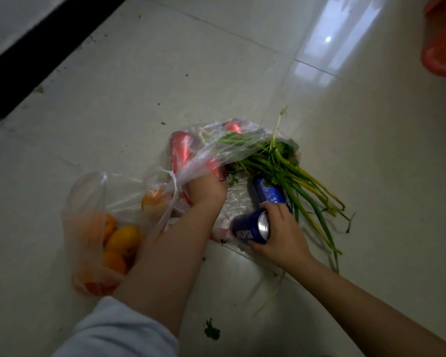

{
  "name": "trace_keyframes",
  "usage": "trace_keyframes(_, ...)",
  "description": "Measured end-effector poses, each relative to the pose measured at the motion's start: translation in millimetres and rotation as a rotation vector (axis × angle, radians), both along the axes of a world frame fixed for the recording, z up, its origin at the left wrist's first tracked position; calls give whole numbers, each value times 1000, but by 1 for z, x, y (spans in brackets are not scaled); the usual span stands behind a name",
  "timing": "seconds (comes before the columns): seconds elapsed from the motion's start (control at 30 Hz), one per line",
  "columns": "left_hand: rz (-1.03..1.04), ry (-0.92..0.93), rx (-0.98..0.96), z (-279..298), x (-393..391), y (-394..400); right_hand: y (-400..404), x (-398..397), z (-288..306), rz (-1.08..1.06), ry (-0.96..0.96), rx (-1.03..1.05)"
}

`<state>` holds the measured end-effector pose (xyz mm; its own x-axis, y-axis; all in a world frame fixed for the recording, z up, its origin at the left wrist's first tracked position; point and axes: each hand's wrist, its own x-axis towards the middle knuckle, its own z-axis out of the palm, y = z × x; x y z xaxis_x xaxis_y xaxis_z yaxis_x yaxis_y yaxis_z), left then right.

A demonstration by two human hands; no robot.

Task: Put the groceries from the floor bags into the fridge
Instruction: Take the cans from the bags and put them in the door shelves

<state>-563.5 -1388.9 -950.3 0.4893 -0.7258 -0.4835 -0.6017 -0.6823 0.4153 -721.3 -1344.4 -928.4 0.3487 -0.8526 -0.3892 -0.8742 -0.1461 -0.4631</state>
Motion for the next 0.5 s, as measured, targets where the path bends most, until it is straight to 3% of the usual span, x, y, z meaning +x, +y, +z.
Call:
trace_keyframes(0.07,81,43,34,-5,-3,-8,2,-7,-1,-1,26,11)
trace_keyframes(0.23,35,68,90,-5,-4,-5,3,-10,2,43,52,26)
trace_keyframes(0.37,-63,98,109,-4,-4,32,-1,-12,-1,9,16,46)
trace_keyframes(0.5,-313,56,273,-4,-5,57,-2,-18,0,-29,2,75)
